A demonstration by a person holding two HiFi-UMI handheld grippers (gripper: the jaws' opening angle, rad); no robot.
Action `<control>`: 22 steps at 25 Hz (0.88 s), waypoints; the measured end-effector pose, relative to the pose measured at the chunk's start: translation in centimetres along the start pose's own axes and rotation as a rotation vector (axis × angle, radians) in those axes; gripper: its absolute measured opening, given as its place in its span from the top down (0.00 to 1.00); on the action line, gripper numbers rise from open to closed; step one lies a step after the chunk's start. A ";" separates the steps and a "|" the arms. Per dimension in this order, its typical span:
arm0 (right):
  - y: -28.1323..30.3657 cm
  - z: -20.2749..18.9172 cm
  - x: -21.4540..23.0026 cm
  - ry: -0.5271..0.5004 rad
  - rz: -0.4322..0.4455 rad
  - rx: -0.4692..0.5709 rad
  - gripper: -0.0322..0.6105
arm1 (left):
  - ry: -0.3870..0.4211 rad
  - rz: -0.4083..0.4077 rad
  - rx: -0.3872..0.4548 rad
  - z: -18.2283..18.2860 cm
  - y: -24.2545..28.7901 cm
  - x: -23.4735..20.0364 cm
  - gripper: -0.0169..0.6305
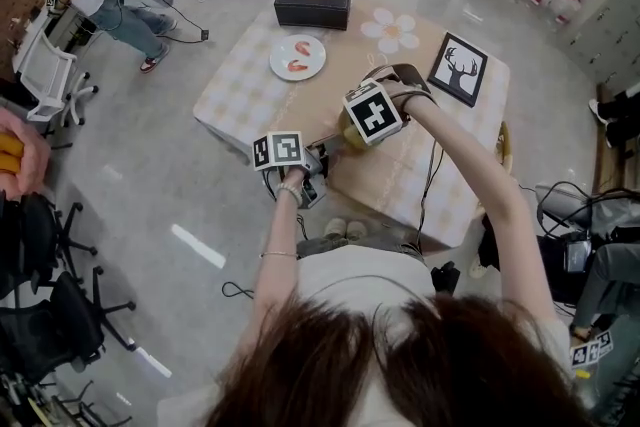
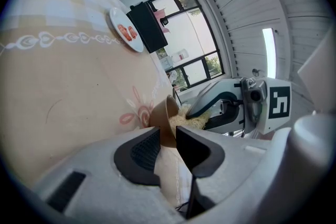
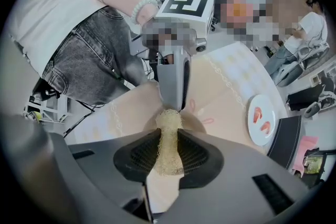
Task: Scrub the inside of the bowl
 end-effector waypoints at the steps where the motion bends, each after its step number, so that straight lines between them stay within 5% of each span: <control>1: 0.0 0.0 0.1 -0.001 0.001 0.000 0.81 | -0.001 -0.002 0.000 0.0 0.0 0.0 0.82; 22: 0.2 -1.2 2.7 0.008 -0.047 -0.021 0.81 | -0.003 -0.019 -0.017 0.0 0.2 -0.1 0.82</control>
Point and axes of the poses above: the fingertips, and each gripper's own axes: y forward along the fingers, x to its right, z out of its top, the point moved 1 cm from there along -y, backward along the fingers, and after that the axes turned 13 degrees about -z, right-handed, at the moved point
